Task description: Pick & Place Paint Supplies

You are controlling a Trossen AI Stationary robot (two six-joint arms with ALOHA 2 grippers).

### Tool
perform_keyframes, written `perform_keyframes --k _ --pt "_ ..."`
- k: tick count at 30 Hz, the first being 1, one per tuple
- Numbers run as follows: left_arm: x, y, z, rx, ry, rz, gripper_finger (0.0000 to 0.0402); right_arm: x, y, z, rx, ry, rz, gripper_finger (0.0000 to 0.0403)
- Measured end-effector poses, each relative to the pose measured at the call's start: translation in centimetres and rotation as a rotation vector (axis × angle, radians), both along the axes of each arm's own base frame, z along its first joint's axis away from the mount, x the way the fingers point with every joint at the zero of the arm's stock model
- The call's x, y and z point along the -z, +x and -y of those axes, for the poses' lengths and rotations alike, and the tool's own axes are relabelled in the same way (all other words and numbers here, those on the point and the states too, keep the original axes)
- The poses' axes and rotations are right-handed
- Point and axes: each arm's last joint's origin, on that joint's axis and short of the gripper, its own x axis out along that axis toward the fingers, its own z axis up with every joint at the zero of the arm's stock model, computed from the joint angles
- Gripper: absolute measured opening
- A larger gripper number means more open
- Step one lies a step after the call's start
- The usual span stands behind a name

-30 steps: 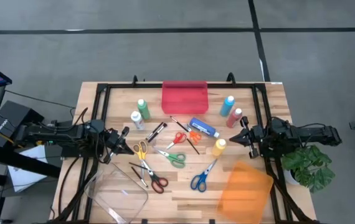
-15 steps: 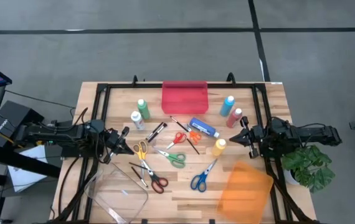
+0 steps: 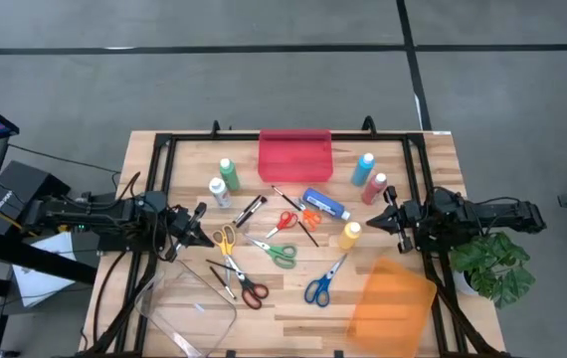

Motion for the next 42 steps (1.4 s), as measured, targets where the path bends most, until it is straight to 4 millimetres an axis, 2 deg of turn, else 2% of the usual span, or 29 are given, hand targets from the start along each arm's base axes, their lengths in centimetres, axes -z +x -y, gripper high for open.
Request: perform_keyframes --k 7,19,23,26,32,37,42 --pt "0.0 0.0 0.0 0.0 0.0 0.0 0.0 0.0 0.0 0.0 -0.002 0.036 -0.005 0.0" --pt "0.0 0.0 0.0 0.0 0.0 0.0 0.0 -0.3 0.0 0.0 -0.028 0.65 -0.064 0.0" --pt "0.0 0.0 0.0 0.0 0.0 0.0 0.0 -1.1 -0.1 0.0 -0.051 0.722 -0.022 0.0" --pt "0.0 0.0 0.0 0.0 0.0 0.0 0.0 -2.9 -0.5 0.0 -0.09 0.748 0.063 0.0" --pt "0.0 0.0 0.0 0.0 0.0 0.0 0.0 -7.0 -1.7 0.2 -0.078 0.636 0.185 0.0" --pt "0.0 0.0 0.0 0.0 0.0 0.0 0.0 -10.4 -2.0 0.5 0.1 0.562 -0.03 0.0" --pt "0.0 0.0 0.0 0.0 0.0 0.0 0.0 -13.8 -0.7 1.1 0.345 0.45 -0.378 0.0"
